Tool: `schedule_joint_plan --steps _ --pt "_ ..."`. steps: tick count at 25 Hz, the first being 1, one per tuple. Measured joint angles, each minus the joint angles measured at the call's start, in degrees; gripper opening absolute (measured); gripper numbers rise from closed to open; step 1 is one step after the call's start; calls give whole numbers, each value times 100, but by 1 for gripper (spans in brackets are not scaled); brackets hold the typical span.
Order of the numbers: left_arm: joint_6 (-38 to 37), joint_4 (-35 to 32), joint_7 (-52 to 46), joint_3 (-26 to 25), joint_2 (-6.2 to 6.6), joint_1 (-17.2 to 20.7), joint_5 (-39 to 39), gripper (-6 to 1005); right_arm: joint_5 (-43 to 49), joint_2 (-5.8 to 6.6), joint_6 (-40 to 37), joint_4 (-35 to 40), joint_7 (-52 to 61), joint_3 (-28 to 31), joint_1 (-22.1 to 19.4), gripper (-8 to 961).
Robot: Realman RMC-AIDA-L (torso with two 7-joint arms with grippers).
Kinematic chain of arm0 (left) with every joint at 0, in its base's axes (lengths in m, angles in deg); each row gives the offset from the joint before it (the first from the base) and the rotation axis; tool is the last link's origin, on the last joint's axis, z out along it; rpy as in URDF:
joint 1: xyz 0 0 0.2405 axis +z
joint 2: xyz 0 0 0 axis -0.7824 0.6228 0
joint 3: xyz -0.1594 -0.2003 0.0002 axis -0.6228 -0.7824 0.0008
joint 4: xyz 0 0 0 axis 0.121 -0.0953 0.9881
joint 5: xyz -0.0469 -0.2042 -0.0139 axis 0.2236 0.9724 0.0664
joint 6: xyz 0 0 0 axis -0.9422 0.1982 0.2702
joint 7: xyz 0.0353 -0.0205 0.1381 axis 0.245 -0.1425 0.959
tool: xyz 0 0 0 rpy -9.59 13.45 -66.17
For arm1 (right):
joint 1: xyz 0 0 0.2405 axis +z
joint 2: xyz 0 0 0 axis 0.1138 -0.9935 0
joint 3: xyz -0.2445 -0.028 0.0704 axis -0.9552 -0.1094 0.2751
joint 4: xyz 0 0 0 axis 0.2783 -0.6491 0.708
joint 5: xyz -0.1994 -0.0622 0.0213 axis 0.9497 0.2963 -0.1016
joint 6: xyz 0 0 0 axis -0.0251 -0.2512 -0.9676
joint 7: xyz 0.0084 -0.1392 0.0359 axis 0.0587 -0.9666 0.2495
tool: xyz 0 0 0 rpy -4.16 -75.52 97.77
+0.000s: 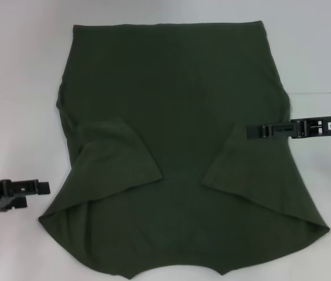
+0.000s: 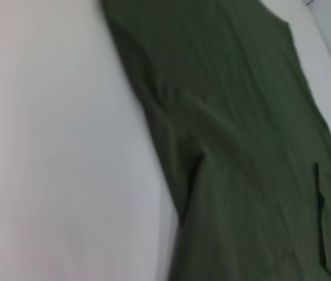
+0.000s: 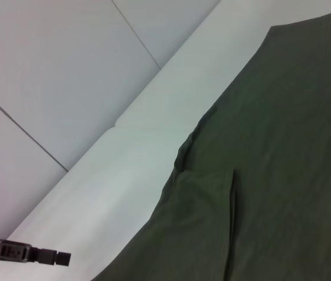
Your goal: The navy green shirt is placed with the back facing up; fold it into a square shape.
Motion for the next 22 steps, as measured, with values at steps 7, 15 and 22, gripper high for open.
schedule_joint_plan --steps 7,15,22 --pt "210 285 45 51 -28 22 -43 879 11 -5 17 -31 -1 0 3 931" --pt "558 441 69 79 -45 33 -72 880 12 -16 34 -31 -10 0 21 932" --pt "670 620 168 96 -46 24 -79 880 11 -17 74 -20 -3 -9 42 932"
